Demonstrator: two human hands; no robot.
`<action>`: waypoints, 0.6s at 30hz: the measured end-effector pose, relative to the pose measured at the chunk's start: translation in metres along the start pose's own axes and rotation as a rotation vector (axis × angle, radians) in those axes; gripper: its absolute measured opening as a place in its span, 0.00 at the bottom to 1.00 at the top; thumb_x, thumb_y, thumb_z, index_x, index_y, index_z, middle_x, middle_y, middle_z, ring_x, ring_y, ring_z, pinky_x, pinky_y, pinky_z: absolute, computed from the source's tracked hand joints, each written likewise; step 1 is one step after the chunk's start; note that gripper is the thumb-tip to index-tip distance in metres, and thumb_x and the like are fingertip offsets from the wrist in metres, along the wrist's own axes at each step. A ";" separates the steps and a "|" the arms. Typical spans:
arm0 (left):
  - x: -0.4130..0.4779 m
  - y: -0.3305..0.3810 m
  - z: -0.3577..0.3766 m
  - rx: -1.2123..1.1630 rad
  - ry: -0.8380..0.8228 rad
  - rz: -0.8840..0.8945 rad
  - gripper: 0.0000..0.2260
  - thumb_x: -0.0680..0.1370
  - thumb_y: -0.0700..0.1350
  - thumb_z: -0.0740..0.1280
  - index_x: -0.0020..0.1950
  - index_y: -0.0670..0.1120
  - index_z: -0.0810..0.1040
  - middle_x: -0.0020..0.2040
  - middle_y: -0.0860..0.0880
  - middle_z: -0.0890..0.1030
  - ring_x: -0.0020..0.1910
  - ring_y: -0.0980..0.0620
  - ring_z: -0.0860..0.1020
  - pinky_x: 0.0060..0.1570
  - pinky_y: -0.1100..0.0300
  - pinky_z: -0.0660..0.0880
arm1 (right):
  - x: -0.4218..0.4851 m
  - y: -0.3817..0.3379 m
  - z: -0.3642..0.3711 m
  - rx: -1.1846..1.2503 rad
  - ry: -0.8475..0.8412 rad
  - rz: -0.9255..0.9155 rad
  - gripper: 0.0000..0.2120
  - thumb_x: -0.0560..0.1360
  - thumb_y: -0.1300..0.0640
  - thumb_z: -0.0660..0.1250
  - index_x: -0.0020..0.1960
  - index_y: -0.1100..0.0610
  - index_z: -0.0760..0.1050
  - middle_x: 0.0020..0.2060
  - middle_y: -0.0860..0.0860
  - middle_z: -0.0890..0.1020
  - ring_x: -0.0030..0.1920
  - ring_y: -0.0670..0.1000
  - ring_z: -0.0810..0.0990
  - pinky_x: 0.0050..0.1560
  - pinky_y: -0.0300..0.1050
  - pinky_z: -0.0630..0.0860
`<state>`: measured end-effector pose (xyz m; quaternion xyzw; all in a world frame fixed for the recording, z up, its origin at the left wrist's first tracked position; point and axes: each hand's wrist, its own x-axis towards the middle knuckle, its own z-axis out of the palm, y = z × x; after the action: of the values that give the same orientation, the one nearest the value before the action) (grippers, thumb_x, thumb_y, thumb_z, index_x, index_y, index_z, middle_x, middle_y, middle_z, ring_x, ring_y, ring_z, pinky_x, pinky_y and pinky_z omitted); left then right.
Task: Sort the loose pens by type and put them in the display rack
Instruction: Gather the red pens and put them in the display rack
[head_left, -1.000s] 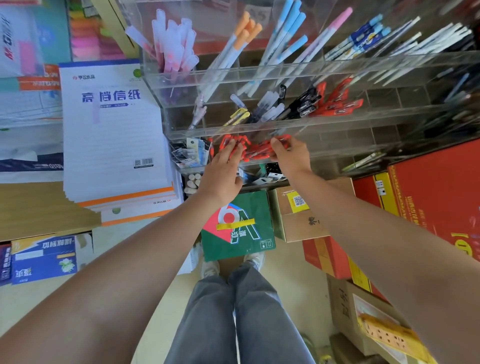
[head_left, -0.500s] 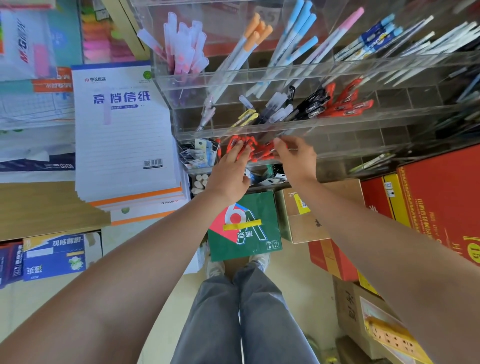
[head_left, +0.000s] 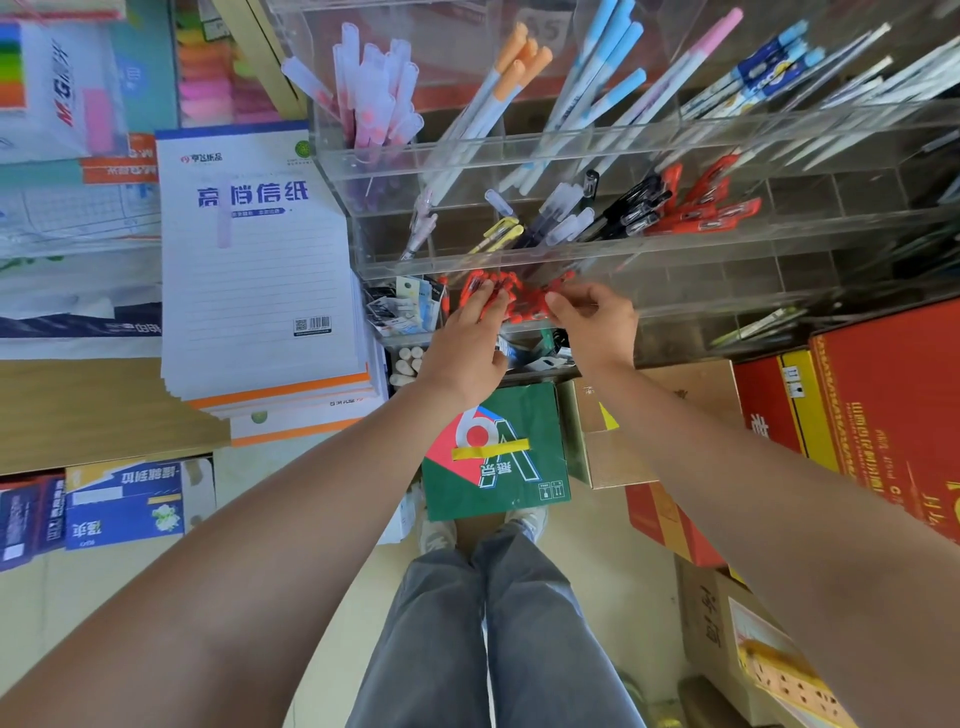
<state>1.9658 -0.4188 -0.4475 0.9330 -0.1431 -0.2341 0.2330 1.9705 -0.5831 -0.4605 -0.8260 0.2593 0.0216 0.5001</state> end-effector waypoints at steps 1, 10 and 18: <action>0.000 0.001 0.000 -0.003 -0.005 -0.002 0.32 0.79 0.41 0.63 0.79 0.47 0.51 0.79 0.48 0.47 0.73 0.44 0.63 0.68 0.48 0.67 | 0.001 0.002 0.001 -0.030 0.018 0.006 0.05 0.72 0.54 0.73 0.46 0.55 0.81 0.39 0.49 0.83 0.41 0.49 0.83 0.48 0.49 0.81; 0.002 -0.001 -0.002 0.010 -0.017 0.004 0.33 0.79 0.42 0.63 0.79 0.47 0.50 0.80 0.49 0.47 0.69 0.43 0.69 0.66 0.48 0.69 | 0.000 -0.001 0.004 -0.176 -0.007 -0.060 0.06 0.73 0.60 0.71 0.48 0.57 0.84 0.42 0.53 0.85 0.41 0.49 0.82 0.50 0.43 0.79; -0.005 0.002 -0.014 0.049 -0.059 0.011 0.31 0.79 0.43 0.62 0.79 0.48 0.50 0.79 0.47 0.47 0.76 0.43 0.56 0.71 0.50 0.62 | -0.008 -0.012 0.001 -0.391 -0.153 -0.225 0.11 0.75 0.62 0.66 0.56 0.58 0.81 0.54 0.57 0.79 0.44 0.53 0.81 0.55 0.47 0.77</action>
<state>1.9685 -0.4139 -0.4337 0.9303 -0.1609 -0.2566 0.2071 1.9693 -0.5745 -0.4495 -0.9268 0.1180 0.0781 0.3479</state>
